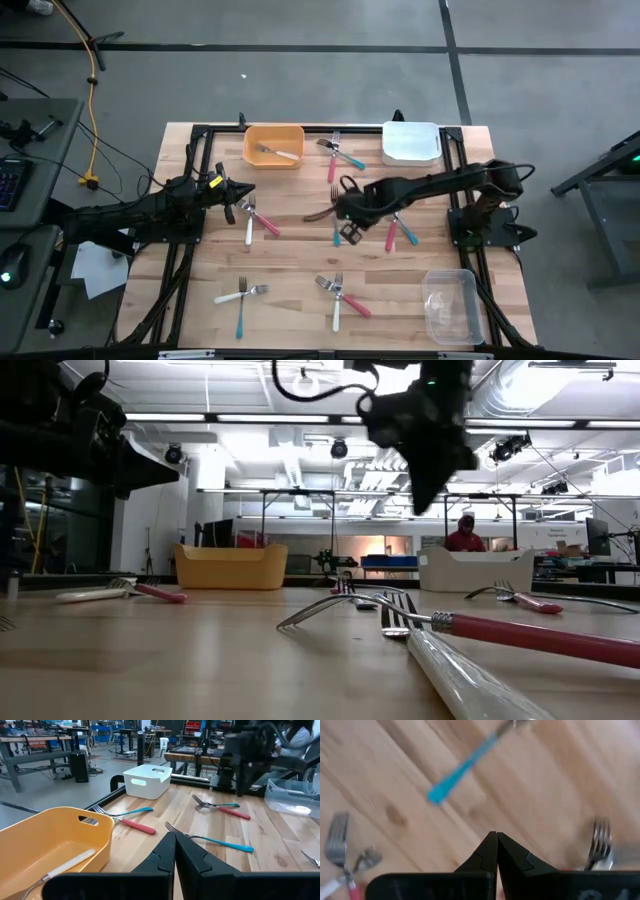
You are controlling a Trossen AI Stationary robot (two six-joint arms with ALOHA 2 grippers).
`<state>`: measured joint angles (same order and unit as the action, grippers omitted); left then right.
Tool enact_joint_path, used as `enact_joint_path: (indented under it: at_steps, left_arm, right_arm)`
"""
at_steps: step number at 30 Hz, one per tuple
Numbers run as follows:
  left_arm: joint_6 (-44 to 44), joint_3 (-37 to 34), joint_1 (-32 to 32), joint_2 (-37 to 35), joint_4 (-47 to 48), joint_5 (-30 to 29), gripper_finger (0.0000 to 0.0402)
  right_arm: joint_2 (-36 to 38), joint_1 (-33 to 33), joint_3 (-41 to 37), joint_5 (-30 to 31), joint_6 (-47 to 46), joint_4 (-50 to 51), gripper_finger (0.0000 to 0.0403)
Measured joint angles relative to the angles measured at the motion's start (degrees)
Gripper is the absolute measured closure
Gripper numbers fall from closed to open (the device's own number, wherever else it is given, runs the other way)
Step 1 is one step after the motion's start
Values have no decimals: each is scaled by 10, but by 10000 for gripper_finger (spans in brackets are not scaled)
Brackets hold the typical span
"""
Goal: Sort silverware by color (type)
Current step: Put the middle right blue fork into the transparent bin
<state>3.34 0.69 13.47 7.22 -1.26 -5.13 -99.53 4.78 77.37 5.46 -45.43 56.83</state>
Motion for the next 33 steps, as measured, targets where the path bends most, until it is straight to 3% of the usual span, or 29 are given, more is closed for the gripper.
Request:
enact_joint_path:
  at_steps: [4,11,19,25,33]
  left_arm:
    - [0,0,0,0,0,0,401]
    - [0,0,0,0,0,0,401]
    - [0,0,0,0,0,0,401]
    - [0,0,0,0,0,0,401]
    - [0,0,0,0,0,0,401]
  right_arm:
    - [4,10,-49,-6,-52,40,402]
    - [59,4,-175,8,-135,-11,396]
    - [92,-17,-278,23,-211,-40,287]
    - [93,-37,-291,33,-175,-97,225]
    - [92,-63,-291,52,-157,-85,229]
